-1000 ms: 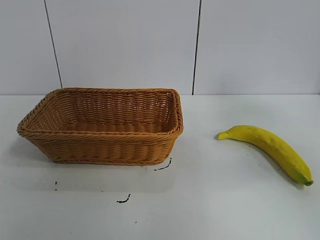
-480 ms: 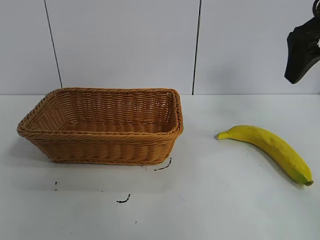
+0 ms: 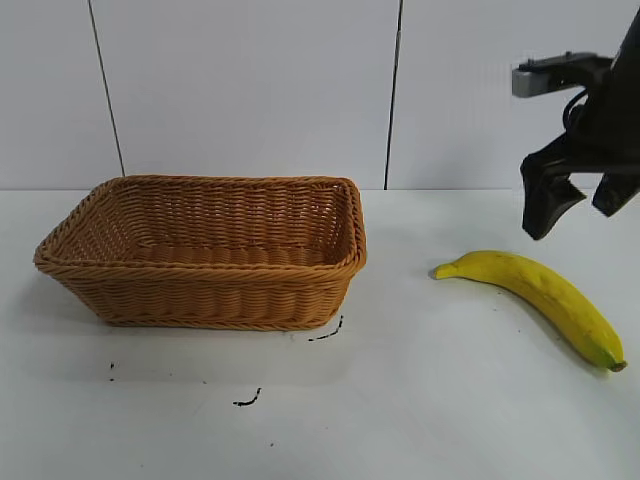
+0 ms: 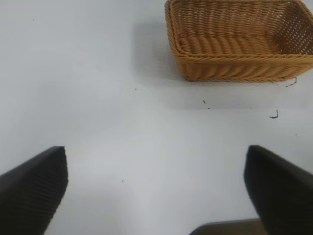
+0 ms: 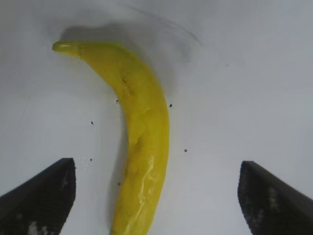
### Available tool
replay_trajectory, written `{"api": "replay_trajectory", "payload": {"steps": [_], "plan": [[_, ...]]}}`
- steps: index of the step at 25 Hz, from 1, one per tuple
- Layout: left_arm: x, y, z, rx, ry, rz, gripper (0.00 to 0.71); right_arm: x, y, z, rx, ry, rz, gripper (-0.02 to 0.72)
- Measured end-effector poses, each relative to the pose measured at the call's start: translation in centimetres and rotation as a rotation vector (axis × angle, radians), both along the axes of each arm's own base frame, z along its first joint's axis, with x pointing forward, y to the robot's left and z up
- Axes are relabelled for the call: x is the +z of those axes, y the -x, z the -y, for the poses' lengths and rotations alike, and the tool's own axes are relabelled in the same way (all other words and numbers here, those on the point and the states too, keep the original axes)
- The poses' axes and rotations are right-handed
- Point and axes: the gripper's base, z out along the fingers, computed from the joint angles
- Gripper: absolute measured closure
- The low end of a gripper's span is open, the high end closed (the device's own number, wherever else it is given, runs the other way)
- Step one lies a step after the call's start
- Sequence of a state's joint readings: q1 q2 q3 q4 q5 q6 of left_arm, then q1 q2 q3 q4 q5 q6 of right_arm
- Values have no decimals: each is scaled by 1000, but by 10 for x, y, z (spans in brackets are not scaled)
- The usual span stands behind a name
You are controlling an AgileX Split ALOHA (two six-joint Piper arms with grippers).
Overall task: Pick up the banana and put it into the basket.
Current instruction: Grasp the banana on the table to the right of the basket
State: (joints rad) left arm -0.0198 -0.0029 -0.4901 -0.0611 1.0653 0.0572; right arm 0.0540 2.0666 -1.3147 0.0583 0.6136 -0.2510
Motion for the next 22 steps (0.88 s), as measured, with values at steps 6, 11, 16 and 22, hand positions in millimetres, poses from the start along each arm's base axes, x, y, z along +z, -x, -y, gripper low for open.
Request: {"api": "replay_trajectory", "payload": {"steps": [6,11,16,22], "plan": [[0,0,0,0,0,0,15,-22,0,0,-6,-3,-50,59],[0,0,0,0,0,0,15,-27,0,0,5,10,-61,64],[0,0,0,0,0,0,15,-29,0,1,10,16,-66,232],[0,0,0,0,0,0,15,-27,0,2,20,29,-74,386]]}}
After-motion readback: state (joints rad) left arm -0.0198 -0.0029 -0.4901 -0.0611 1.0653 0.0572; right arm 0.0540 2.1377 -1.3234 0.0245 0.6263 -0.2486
